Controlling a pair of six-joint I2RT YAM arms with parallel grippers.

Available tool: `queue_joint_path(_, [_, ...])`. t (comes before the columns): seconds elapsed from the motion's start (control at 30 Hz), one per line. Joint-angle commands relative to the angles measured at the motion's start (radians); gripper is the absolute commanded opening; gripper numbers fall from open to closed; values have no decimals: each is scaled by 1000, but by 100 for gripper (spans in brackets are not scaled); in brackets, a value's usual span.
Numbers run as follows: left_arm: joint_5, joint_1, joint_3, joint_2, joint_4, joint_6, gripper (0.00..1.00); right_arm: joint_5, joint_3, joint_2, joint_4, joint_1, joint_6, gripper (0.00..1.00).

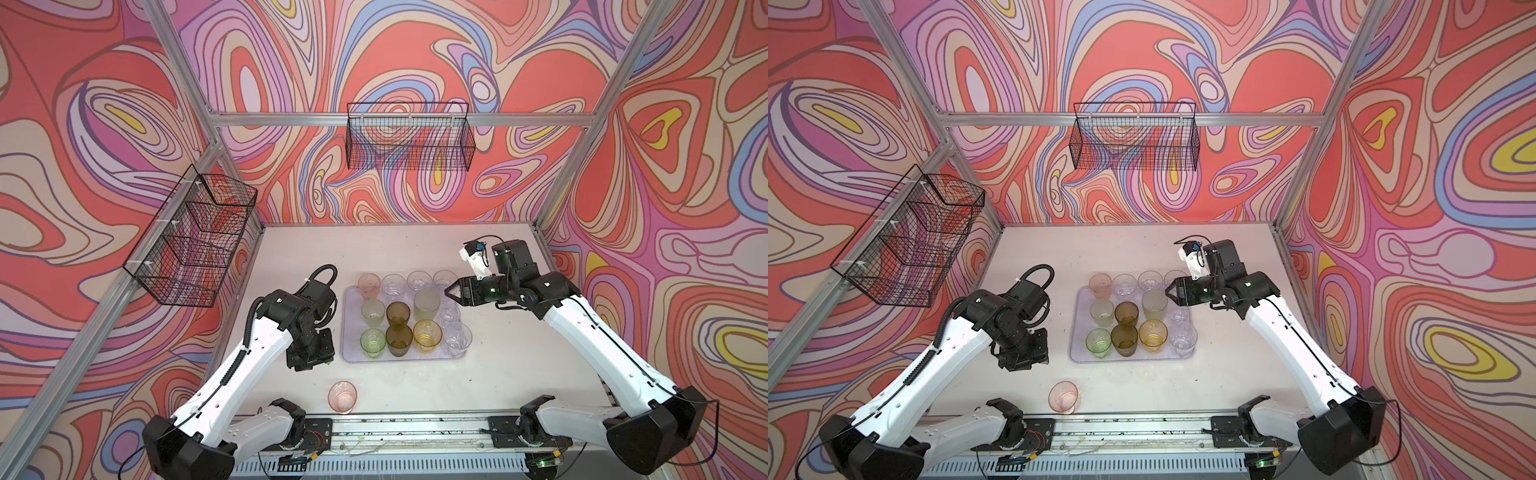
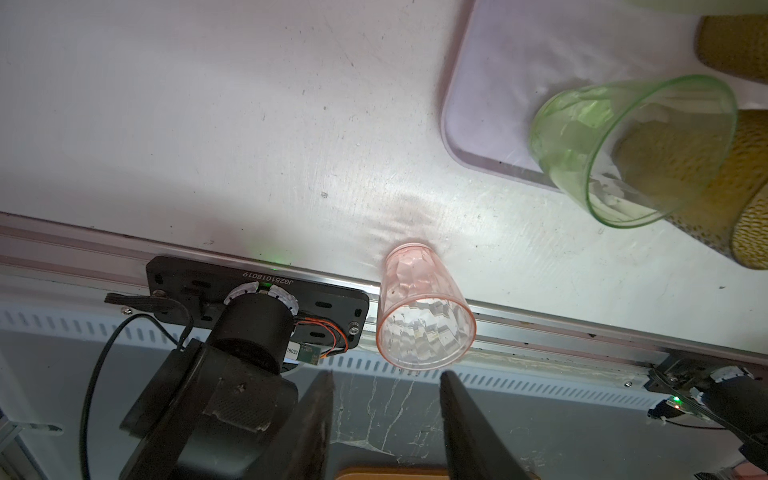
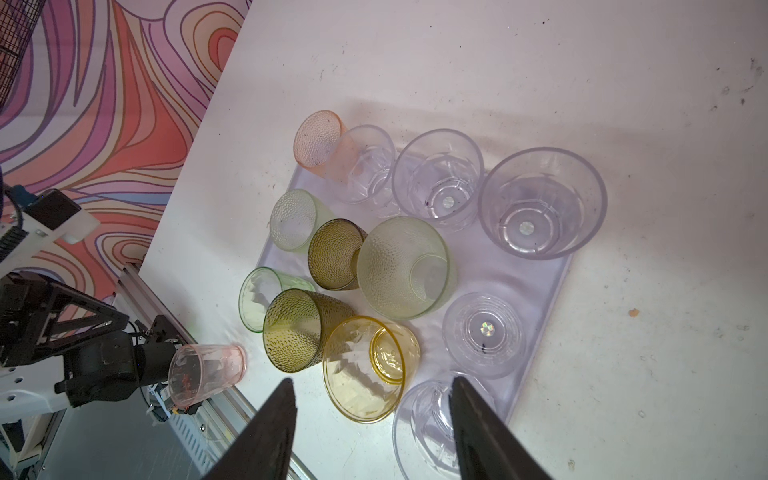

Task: Place the glasses into the tray
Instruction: 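Open the left gripper and move it back to the pink cup, then close the left gripper on the pink cup's rim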

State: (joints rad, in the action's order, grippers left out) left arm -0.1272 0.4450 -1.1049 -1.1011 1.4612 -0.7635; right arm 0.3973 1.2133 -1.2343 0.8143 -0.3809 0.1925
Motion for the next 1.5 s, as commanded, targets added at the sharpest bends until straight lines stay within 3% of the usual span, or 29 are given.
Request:
queue_joint_path(0.0, [-8, -5, 21, 43, 56, -35, 46, 21, 21, -15, -19, 3, 4, 61])
queue_joint_path(0.33, [-33, 27, 155, 135, 12, -105, 47, 26, 35, -21, -20, 2, 7, 61])
queue_joint_path(1.03, [-92, 148, 336, 181, -139, -204, 45, 20, 57, -30, -2, 2, 17, 61])
queue_joint_path(1.47, [-109, 200, 433, 169, -231, -256, 37, 15, 63, -27, 14, 2, 15, 61])
